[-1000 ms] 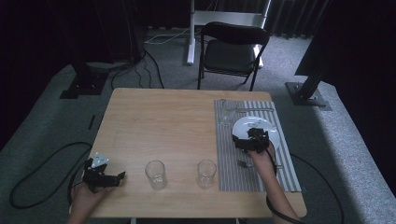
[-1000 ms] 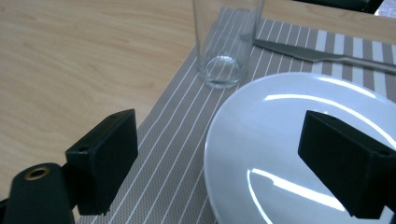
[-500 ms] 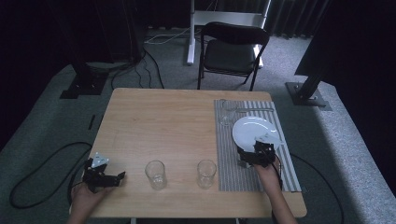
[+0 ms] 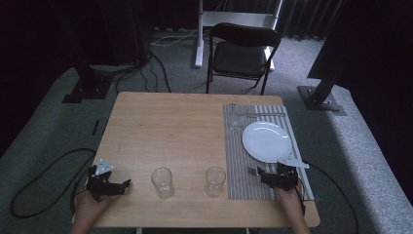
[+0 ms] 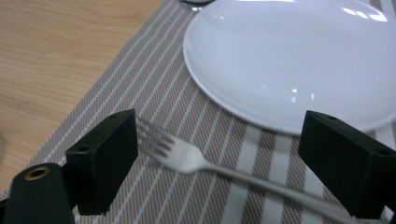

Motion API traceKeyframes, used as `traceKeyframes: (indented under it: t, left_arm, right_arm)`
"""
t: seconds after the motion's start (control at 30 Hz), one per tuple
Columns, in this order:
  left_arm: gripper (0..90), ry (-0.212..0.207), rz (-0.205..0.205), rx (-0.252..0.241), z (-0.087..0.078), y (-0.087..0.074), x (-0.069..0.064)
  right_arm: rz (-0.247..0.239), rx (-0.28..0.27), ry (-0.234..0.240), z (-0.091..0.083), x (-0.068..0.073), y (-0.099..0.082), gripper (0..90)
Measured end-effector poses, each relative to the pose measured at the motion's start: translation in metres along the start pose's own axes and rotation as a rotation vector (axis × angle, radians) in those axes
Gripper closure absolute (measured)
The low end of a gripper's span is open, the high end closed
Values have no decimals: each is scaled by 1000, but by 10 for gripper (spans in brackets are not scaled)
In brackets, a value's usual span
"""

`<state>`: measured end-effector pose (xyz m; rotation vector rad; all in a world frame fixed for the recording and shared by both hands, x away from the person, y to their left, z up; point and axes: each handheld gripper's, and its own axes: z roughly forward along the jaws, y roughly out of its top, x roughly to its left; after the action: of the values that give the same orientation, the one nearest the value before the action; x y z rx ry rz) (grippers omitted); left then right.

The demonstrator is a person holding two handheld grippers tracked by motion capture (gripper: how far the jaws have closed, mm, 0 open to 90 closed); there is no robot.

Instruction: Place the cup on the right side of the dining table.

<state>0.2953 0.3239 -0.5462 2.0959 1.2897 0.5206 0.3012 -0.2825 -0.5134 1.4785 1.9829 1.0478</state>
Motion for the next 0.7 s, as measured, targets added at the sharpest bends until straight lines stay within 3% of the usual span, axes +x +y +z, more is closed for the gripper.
traceKeyframes:
  t: [0.4,0.7]
  left_arm:
    - [2,0,0,0,0,0,0]
    - [2,1,1,0,0,0,0]
  right_arm:
    - [51,6,-21,-20,-19,-26,118]
    - [57,42,-57,-30,-35,-44,118]
